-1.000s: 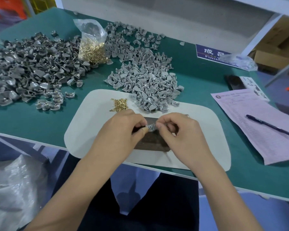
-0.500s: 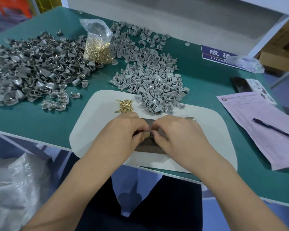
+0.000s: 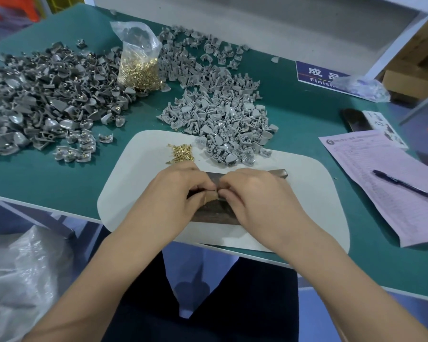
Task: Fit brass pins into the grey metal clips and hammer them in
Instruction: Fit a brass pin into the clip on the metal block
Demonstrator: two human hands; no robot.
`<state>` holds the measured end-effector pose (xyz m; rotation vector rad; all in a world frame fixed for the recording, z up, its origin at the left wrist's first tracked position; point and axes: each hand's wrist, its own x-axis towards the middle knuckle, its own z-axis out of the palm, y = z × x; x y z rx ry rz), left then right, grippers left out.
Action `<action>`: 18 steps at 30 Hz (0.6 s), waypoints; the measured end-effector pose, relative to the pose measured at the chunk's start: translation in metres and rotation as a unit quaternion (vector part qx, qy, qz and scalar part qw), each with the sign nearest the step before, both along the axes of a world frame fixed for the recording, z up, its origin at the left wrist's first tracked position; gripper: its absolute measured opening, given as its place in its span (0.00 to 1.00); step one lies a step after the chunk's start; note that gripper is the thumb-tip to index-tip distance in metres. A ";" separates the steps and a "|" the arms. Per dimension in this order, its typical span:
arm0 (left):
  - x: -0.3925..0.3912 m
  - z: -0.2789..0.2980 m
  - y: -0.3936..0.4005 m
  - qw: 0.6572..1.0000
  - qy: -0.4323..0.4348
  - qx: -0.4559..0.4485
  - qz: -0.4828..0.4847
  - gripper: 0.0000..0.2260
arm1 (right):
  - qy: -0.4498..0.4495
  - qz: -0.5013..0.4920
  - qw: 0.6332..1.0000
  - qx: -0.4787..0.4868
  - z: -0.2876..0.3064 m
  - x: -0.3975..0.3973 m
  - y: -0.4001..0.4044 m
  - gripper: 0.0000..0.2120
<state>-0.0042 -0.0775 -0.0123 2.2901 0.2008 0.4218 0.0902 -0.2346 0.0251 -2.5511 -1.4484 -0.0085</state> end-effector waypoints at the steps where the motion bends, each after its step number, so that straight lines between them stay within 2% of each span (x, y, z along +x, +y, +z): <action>1: 0.000 -0.001 0.000 1.000 -0.005 -0.005 0.005 0.04 | 0.036 -0.006 0.998 0.044 -0.005 0.001 -0.004 0.04; 4: -0.001 -0.002 0.000 1.000 -0.009 -0.007 0.006 0.03 | 0.062 -0.023 0.989 0.129 -0.017 0.002 -0.010 0.04; 12: -0.004 0.001 -0.004 0.999 -0.010 0.031 0.012 0.03 | 0.100 -0.043 0.985 0.136 -0.022 0.007 -0.009 0.03; 16: -0.005 0.000 -0.008 0.997 -0.029 0.069 0.026 0.03 | 0.140 -0.053 0.973 0.176 -0.030 0.006 -0.014 0.04; 18: -0.003 -0.002 -0.009 0.997 -0.031 0.060 0.033 0.03 | 0.150 -0.062 0.968 0.192 -0.035 0.005 -0.013 0.04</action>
